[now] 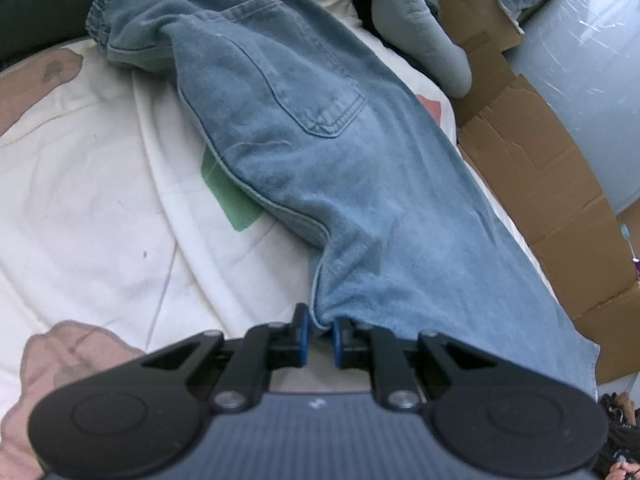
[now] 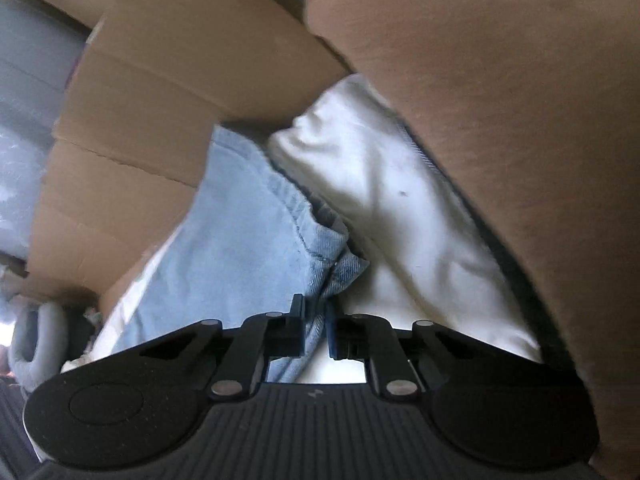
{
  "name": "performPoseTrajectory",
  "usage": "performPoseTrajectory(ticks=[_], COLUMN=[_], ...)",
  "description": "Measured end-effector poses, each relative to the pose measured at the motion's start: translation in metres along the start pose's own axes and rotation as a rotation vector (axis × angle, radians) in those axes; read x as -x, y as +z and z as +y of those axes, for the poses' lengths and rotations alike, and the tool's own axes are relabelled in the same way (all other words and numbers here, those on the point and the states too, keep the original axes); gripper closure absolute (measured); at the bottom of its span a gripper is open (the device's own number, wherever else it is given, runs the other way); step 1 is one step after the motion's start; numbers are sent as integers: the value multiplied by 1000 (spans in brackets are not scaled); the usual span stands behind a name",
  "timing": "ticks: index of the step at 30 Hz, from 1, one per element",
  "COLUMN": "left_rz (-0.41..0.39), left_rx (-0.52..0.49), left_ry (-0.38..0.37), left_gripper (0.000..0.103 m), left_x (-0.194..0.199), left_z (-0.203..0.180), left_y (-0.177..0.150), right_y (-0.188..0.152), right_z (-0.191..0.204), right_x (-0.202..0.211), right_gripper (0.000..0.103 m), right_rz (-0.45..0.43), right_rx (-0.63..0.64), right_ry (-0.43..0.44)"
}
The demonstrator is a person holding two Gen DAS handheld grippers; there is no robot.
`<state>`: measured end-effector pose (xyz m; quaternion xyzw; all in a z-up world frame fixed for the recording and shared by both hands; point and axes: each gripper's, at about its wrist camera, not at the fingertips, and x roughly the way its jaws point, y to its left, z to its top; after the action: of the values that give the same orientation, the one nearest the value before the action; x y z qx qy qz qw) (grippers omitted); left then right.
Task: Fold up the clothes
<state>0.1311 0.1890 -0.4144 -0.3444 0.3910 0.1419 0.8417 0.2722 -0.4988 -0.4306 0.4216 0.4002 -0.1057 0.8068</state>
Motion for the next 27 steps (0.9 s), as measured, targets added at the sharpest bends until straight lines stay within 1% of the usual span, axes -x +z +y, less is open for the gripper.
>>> performPoseTrajectory(ticks=[1,2,3,5,7,11,13,14,15,16,17,23,27], left_rz=[0,0,1,0,-4,-16,-12,-9,-6,-5,-6,-5,-4], left_rx=[1,2,2,1,-3,24,18,13,8,6,1,-21,-56], left_ry=[1,1,1,3,7,17,23,24,25,27,32,50,56], left_gripper=[90,90,90,90,90,90,90,90,90,90,90,91,91], left_x=[-1,-1,-1,-2,-3,-5,-7,-7,-7,-7,-6,-2,2], left_z=[0,0,-1,-2,-3,-3,-5,-5,-4,-5,-7,-13,-20], left_y=[0,0,0,0,-1,-6,-7,-5,-4,-4,-3,0,7], right_y=[0,0,-1,-2,-3,-1,1,2,2,3,3,5,5], right_z=[-1,-2,-3,-5,-6,-11,-14,-14,-15,-15,-16,-21,-18], right_x=[-1,-3,-6,-12,-20,-30,-34,-35,-36,-37,-38,-30,-22], right_gripper=[77,52,44,40,41,42,42,50,62,71,85,91,92], right_rz=[3,-3,-10,-14,-23,-83,-106,-111,-116,-121,-126,-141,-142], right_rx=[-8,-22,-35,-64,-89,-160,-199,-202,-206,-209,-213,-278,-276], right_ry=[-11,-1,9,32,56,99,115,113,111,108,107,172,169])
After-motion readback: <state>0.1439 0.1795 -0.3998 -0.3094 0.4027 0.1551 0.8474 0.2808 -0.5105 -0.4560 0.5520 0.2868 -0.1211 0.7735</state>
